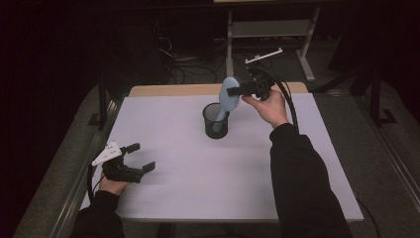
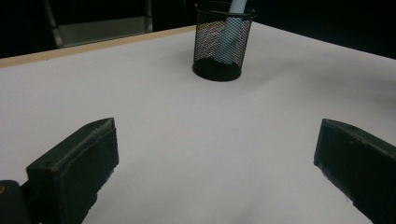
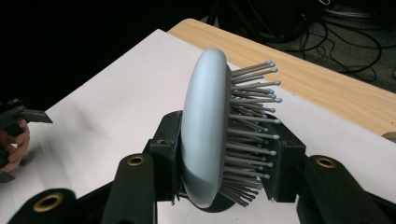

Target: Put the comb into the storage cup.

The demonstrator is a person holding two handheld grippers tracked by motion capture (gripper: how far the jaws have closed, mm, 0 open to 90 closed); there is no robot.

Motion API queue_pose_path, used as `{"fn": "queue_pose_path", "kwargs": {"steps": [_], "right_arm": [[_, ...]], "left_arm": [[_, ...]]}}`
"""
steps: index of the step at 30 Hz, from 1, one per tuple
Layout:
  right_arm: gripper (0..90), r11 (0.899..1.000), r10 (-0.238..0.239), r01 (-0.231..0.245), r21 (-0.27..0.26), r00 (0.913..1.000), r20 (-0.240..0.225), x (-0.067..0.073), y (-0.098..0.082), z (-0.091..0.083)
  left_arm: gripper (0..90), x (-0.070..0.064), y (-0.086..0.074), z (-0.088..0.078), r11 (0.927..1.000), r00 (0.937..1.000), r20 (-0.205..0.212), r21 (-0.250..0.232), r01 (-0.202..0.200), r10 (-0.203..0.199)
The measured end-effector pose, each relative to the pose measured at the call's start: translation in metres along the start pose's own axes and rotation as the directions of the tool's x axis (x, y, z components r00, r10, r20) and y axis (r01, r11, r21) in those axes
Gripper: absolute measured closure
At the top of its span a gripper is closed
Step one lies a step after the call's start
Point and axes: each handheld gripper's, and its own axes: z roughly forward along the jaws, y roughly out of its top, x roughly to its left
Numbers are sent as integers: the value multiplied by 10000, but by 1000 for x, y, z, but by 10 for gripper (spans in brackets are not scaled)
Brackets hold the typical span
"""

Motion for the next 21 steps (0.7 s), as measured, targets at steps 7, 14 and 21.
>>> {"fn": "queue_pose_path", "kwargs": {"steps": [7, 14, 21], "right_arm": [[534, 9993, 359, -360, -100, 9993, -131, -5, -6, 5], [512, 9958, 915, -915, -102, 9958, -62, -12, -9, 2], [476, 9925, 1216, -1216, -118, 9926, -80, -20, -16, -3]], "left_arm": [[0, 1, 0, -1, 10000, 10000, -10, -72, 57, -57], [0, 1, 0, -1, 10000, 10000, -49, -39, 60, -60], [0, 1, -2, -2, 9999, 9999, -65, -68, 103, -103]]}}
